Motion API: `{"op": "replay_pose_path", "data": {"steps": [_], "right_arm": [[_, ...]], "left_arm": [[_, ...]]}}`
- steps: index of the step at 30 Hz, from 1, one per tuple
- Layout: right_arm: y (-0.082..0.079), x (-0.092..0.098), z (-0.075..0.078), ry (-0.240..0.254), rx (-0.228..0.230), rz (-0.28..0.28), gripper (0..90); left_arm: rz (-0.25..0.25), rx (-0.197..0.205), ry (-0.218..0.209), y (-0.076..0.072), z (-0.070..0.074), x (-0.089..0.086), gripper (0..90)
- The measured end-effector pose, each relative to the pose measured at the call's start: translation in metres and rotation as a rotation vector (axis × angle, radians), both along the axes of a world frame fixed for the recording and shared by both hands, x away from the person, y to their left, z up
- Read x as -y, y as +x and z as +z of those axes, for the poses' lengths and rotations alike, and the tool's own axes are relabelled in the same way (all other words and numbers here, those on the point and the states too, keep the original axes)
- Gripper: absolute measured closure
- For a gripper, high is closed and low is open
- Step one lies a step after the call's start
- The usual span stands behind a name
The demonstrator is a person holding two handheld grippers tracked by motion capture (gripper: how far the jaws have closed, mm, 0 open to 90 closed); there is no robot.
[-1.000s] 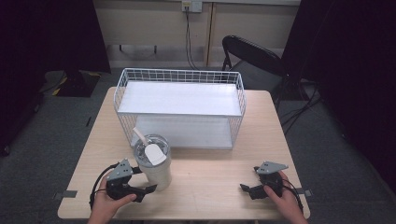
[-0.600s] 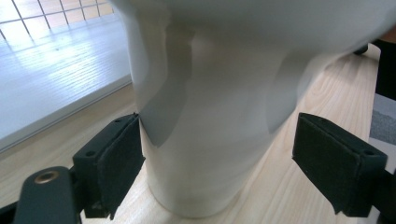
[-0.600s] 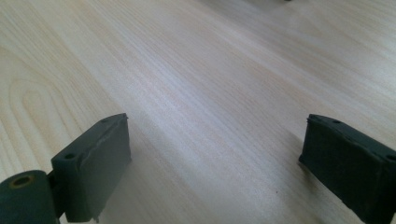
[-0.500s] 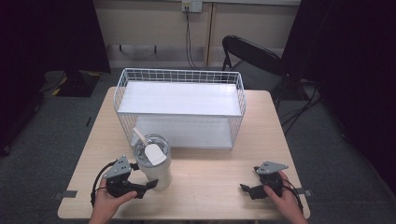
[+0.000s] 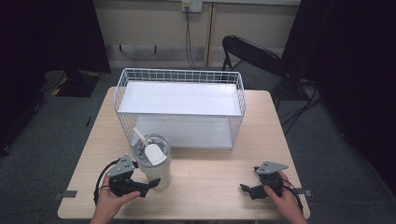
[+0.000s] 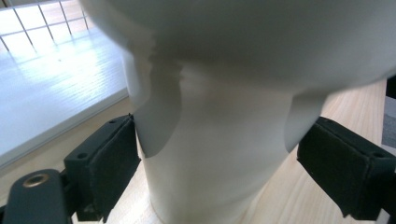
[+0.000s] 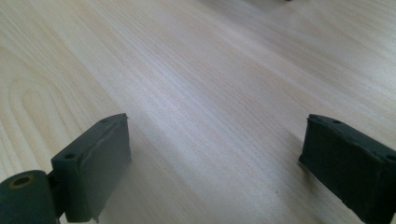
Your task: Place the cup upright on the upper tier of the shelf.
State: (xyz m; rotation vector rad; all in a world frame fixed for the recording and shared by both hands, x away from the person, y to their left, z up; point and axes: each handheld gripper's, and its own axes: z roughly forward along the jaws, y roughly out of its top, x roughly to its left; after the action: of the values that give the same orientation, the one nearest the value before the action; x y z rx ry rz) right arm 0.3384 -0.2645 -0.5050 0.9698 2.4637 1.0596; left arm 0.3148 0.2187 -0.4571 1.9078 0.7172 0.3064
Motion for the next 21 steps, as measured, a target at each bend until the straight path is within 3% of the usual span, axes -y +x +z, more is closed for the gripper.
{"op": "replay_pose_path", "data": {"steps": [21], "right_arm": [[0.0, 0.0, 0.0, 0.0, 0.0, 0.0, 7.6]], "left_arm": [[0.011, 0.088, -0.015, 0.005, -0.002, 0.012, 8.6]]}}
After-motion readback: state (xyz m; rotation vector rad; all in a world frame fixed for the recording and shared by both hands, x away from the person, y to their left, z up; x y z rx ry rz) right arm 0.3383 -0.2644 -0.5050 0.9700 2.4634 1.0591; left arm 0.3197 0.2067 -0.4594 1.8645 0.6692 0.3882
